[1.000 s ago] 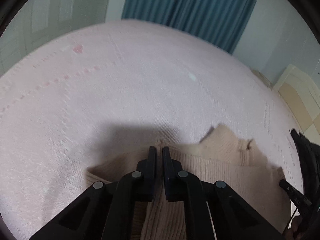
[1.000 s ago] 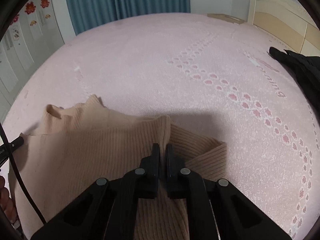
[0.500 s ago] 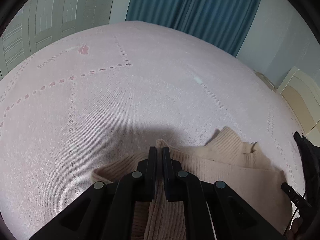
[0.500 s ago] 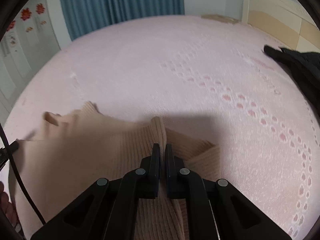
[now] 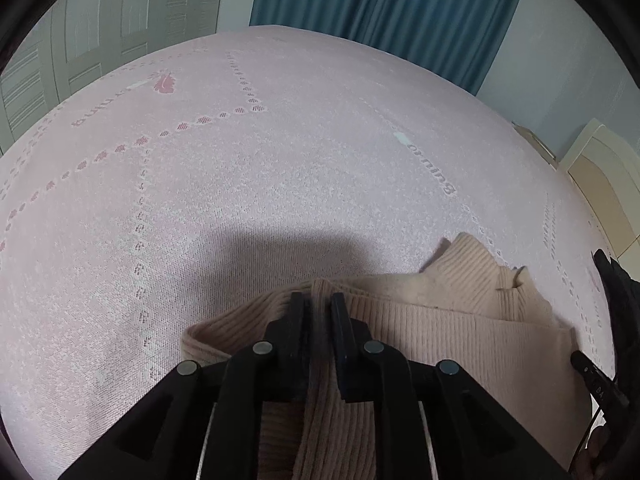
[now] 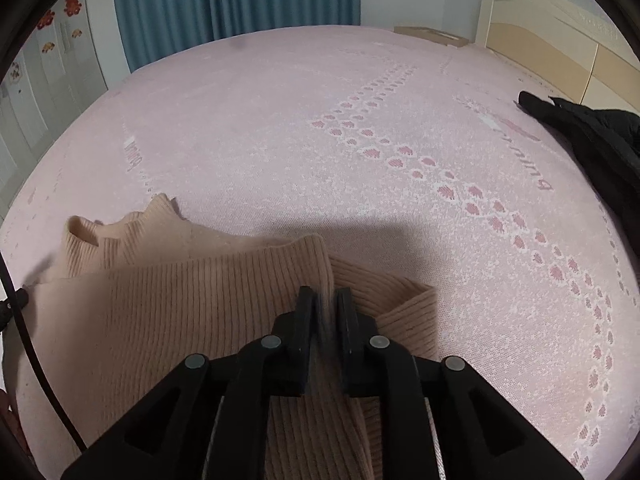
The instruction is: Fold small clothes
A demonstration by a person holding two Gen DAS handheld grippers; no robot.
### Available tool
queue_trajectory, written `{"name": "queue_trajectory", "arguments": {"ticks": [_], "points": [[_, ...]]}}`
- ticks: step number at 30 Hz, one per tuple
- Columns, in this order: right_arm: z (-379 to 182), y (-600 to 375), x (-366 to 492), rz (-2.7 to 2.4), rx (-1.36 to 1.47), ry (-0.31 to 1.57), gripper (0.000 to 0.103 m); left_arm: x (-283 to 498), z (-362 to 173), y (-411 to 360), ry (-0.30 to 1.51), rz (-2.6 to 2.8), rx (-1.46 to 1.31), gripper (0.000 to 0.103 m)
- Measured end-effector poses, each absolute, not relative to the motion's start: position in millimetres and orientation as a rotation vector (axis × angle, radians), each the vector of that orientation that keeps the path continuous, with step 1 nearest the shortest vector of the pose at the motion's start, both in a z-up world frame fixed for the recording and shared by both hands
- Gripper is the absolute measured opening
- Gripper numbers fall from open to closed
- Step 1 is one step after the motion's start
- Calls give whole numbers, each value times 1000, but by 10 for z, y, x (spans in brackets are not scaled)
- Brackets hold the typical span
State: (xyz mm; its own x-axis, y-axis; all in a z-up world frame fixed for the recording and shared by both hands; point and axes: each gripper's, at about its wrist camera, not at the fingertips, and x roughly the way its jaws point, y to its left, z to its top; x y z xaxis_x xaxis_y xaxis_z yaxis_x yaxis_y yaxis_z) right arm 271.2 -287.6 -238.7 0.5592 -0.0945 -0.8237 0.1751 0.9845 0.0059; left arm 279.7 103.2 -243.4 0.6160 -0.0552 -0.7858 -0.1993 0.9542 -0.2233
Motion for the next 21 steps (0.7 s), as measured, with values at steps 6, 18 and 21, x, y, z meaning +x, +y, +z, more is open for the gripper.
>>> {"name": "queue_trajectory", "arguments": {"ticks": [6,18,21], "points": [[-2272,-2741,2611,-141,80,932,28,2682,-2328,973,857,92,-256,31],[-2098,-2384,2271,-75,20,856,49,2229,-2157,910,751,122,-159,40],[-2128,-2359,2128,-57,20,869,49,2079,-2153,983,753,122,-200,40]]}}
